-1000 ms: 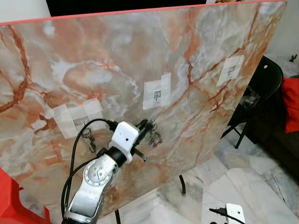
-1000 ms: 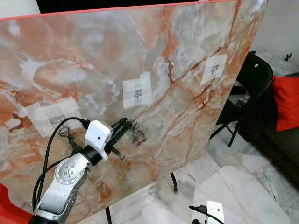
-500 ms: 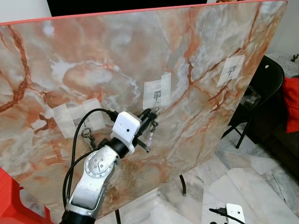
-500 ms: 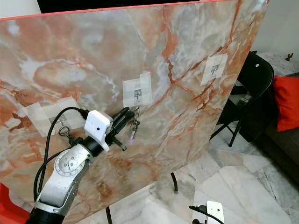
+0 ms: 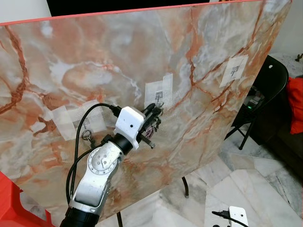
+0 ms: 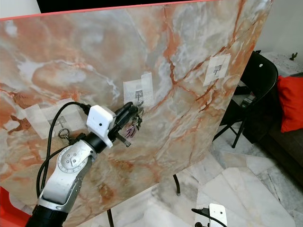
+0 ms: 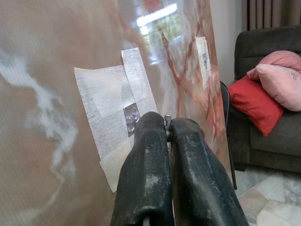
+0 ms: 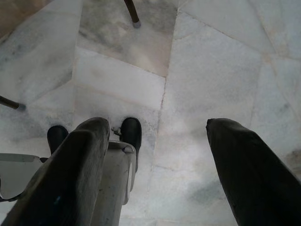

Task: Hang keys on a hook

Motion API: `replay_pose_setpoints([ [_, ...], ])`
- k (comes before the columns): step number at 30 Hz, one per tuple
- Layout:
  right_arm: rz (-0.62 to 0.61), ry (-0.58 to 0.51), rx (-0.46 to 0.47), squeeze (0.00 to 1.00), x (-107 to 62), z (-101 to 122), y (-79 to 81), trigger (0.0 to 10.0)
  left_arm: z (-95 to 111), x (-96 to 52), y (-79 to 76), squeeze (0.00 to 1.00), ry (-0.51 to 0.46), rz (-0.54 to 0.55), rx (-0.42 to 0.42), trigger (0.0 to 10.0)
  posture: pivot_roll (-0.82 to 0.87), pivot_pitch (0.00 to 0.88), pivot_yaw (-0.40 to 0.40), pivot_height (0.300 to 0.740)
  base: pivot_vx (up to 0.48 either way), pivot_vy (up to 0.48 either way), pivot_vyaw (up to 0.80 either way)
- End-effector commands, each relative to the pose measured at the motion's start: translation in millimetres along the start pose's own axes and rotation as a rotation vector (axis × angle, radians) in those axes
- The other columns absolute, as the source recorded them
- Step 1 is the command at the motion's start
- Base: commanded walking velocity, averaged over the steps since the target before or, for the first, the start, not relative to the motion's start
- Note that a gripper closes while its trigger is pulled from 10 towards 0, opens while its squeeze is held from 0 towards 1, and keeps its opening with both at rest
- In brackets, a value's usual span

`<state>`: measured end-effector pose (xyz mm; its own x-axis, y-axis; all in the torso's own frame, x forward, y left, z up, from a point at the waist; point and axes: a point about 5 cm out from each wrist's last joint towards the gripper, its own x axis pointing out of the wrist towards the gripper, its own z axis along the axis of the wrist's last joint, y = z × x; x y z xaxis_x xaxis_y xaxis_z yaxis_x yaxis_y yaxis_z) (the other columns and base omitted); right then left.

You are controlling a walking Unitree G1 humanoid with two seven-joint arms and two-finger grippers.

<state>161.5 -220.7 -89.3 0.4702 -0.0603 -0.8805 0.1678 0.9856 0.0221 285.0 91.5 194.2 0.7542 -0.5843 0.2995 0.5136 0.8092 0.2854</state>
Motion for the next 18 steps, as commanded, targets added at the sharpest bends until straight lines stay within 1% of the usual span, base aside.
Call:
replay_pose_setpoints([
  [1, -0.007, -0.008, -0.002, 0.00, -0.2, 2.4, -2.5, 10.0, 8.2, 6.4, 1.9, 0.00, -0.040, -0.002, 0.006, 10.0, 0.08, 0.000, -0.050, 0.740, 0.000, 0.000, 0.00],
  [14, -0.007, -0.005, 0.000, 0.00, -0.1, 2.2, -2.0, 10.0, 5.0, 9.8, 1.8, 0.00, -0.026, -0.001, 0.013, 10.0, 0.08, 0.000, -0.047, 0.740, 0.000, 0.000, 0.00],
  [18, -0.007, -0.004, -0.001, 0.00, -0.1, 2.2, -1.9, 10.0, 2.1, 10.9, 1.8, 0.00, -0.009, 0.003, 0.021, 10.0, 0.08, 0.000, -0.047, 0.740, 0.000, 0.000, 0.00],
])
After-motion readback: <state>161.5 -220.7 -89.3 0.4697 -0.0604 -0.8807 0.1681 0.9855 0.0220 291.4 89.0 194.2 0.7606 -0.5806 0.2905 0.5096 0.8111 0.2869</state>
